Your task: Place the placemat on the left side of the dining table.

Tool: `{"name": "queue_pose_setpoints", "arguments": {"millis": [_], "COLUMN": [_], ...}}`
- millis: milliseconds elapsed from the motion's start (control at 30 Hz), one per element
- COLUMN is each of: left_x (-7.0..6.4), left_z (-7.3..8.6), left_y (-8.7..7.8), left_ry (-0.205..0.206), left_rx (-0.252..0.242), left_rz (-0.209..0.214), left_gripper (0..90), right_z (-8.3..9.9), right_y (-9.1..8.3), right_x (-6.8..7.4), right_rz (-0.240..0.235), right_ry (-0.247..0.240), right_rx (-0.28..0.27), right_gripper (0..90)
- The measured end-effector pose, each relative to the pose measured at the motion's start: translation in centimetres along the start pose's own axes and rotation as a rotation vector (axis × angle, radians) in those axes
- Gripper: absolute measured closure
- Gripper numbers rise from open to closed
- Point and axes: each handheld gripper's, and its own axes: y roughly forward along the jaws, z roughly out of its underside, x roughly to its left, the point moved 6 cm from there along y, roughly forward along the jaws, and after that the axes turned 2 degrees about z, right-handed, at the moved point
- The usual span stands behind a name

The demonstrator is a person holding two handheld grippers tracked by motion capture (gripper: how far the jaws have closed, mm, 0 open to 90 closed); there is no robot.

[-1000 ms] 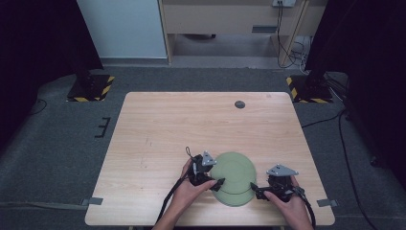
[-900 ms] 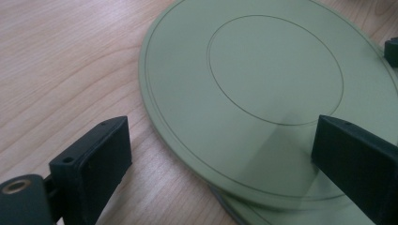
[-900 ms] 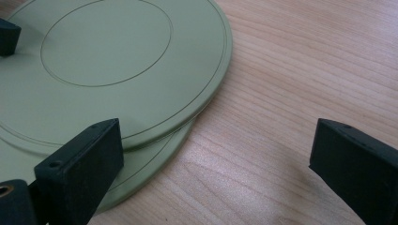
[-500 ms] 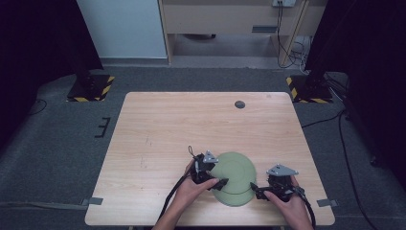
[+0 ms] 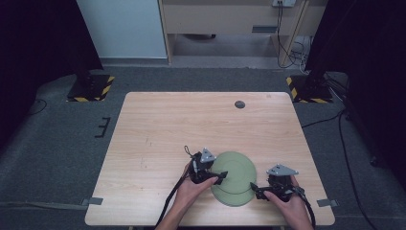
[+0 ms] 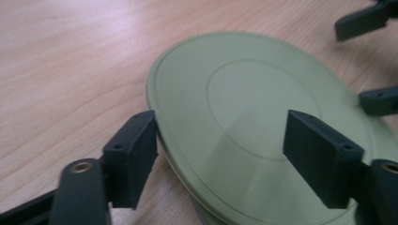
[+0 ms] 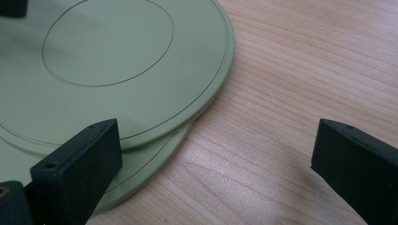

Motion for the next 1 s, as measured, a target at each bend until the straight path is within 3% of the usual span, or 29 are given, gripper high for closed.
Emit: {"name": "queue_pose_setpoints", "arguments": {"millis": [133, 500, 567, 767, 900, 1000], "left_x": [-0.4, -0.6, -0.6, -0.8, -1.4, -1.2], "left_z": [-0.7, -1.5, -1.6, -2.2, -2.3, -2.1], "left_y": [-0.7, -1.1, -1.0, -0.9, -0.7, -0.5], "left_ry": [-0.015, -0.020, -0.014, -0.055, -0.026, -0.032], "left_rx": [-0.060, -0.115, -0.116, -0.134, -0.130, -0.116], "left_rz": [0.024, 0.019, 0.000, 0.015, -0.006, -0.027], "left_gripper": [38.2, 61.2, 62.5, 68.2, 71.6, 73.9], "right_z": [0.0, 0.0, 0.0, 0.0, 0.0, 0.0], "right_y": [0.0, 0.0, 0.0, 0.0, 0.0, 0.0], "right_x": [0.0, 0.0, 0.0, 0.0, 0.0, 0.0], "right_rz": [0.001, 0.000, 0.001, 0.001, 0.001, 0.002], "right_ry": [0.000, 0.002, 0.000, 0.000, 0.000, 0.000], "right_rx": [0.000, 0.001, 0.001, 0.001, 0.001, 0.001], "right_gripper": [2.3, 2.1, 2.1, 1.9, 1.9, 2.0]}}
